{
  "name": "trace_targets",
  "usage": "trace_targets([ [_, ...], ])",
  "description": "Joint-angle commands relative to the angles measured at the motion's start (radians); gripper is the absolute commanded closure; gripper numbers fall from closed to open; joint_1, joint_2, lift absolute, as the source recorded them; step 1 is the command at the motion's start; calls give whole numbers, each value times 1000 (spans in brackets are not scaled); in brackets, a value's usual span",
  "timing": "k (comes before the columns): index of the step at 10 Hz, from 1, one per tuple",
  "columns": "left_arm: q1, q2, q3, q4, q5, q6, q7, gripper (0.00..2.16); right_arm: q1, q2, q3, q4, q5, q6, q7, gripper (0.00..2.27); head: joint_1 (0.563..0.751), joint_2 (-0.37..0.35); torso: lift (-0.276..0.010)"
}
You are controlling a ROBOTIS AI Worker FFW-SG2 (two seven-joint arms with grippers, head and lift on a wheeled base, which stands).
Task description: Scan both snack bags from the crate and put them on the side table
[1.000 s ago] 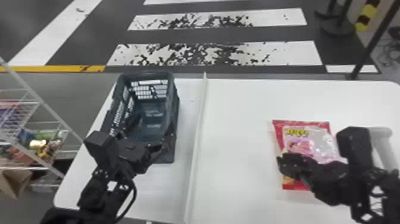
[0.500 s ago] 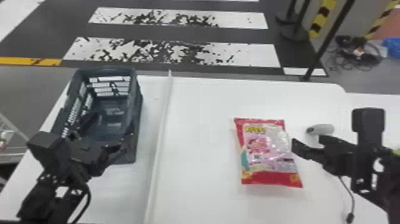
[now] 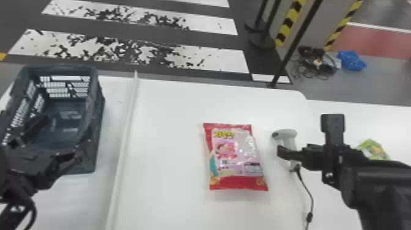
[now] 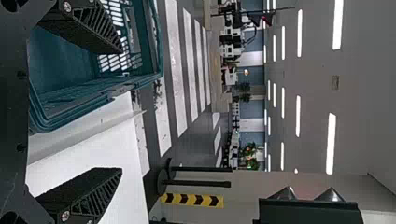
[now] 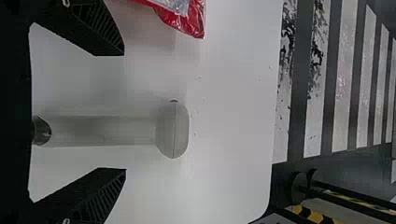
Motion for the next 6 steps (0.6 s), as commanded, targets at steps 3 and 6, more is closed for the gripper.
trace_targets([
  [3, 2, 0, 3, 0, 0, 0, 0, 100, -151, -49, 42, 245, -4, -1, 22, 198, 695, -222, -87],
  [6, 4, -2, 5, 0, 0, 0, 0, 100, -191, -59, 58, 325, 7, -16, 37, 2010, 695, -221, -87],
])
